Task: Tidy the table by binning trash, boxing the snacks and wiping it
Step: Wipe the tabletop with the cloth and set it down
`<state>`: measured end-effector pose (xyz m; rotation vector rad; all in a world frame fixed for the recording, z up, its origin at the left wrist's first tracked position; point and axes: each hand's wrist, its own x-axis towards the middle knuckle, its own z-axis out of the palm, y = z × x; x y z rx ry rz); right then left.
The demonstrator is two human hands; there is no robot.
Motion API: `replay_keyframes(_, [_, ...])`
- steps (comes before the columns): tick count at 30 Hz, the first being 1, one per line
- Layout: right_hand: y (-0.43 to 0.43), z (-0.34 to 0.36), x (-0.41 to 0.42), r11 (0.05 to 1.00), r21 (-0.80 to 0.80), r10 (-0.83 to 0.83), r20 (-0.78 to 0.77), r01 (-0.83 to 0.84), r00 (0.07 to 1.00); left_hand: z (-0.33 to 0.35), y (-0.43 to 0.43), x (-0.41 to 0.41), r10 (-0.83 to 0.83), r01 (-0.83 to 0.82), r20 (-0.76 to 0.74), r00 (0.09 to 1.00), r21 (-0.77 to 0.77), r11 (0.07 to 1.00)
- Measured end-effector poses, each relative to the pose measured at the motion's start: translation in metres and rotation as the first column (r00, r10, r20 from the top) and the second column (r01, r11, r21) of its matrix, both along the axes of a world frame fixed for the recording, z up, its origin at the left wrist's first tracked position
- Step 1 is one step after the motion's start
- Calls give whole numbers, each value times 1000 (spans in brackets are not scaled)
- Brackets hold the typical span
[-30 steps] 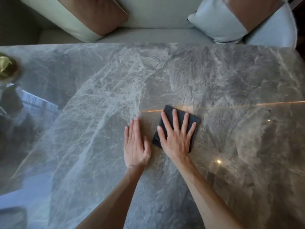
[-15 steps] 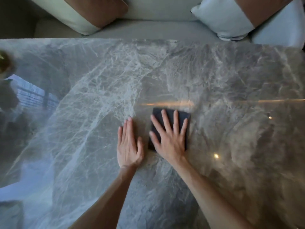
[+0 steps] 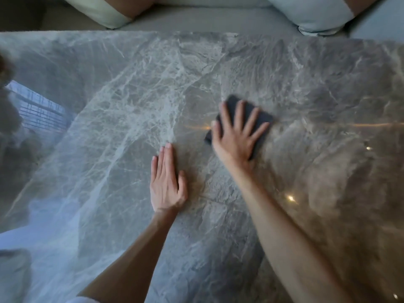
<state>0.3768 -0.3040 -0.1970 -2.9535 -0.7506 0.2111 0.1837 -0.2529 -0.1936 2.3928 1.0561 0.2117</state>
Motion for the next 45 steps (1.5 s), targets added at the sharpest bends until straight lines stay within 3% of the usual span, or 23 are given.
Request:
replay_keyframes(3, [-55,12,-72,963,-32,266,-28,-267,964,0,0,-2,-24,24,-25,999,27,999])
replay_keyframes(7, [-152,20,-71,929,-113,344,-89,-353,935,1,-2,0,-20,21,-63,998,13,1000])
replay_keyframes(10, [-146,7,-13,988,-147,34,-22,-37,999,1,-3,4,1,0,-62,998,12,1000])
replay_keyframes(12, [-99,2,28,968,-68,-241,-6,240,971,1,-4,3,6,-5,-58,998,15,1000])
replay_keyframes(14, [-40,-2,53,948,-8,-318,-40,318,947,0,-4,4,2,-1,-46,999,21,1000])
replay_keyframes(16, [6,-2,40,976,43,-212,-46,214,976,0,-3,5,12,-11,-41,999,30,999])
replay_keyframes(19, [14,6,-36,992,54,115,-22,-113,993,1,-1,2,10,-9,-53,999,19,1000])
replay_keyframes(22, [-41,15,-96,957,65,287,-93,-281,954,3,0,1,3,-2,-68,998,2,1000])
replay_keyframes(25, [-114,18,-102,950,-13,308,-136,-312,942,5,-2,5,11,-11,-93,996,3,1000])
replay_keyframes(27, [-143,16,-71,960,-95,250,-125,-262,960,8,-4,7,23,-24,-99,995,-3,1000])
replay_keyframes(29, [-147,10,-25,987,-137,79,-74,-88,994,8,-3,8,24,-24,-98,995,1,1000])
replay_keyframes(32, [-110,4,43,963,-99,-250,9,249,968,5,-2,7,36,-37,-91,995,-2,999])
replay_keyframes(34, [-66,-2,74,935,-51,-353,-10,352,936,3,-3,7,33,-33,-79,996,-1,999])
replay_keyframes(37, [9,-3,49,974,12,-226,-26,226,974,0,0,7,32,-32,-57,998,16,999])
replay_keyframes(39, [32,2,-11,999,45,32,-20,-31,999,1,-1,4,39,-39,-57,998,12,999])
replay_keyframes(42, [2,12,-91,938,101,340,-87,-332,936,1,-1,0,-9,9,-27,1000,2,1000])
replay_keyframes(45, [-76,13,-90,931,34,364,-118,-363,924,1,1,2,13,-13,-50,999,-9,1000])
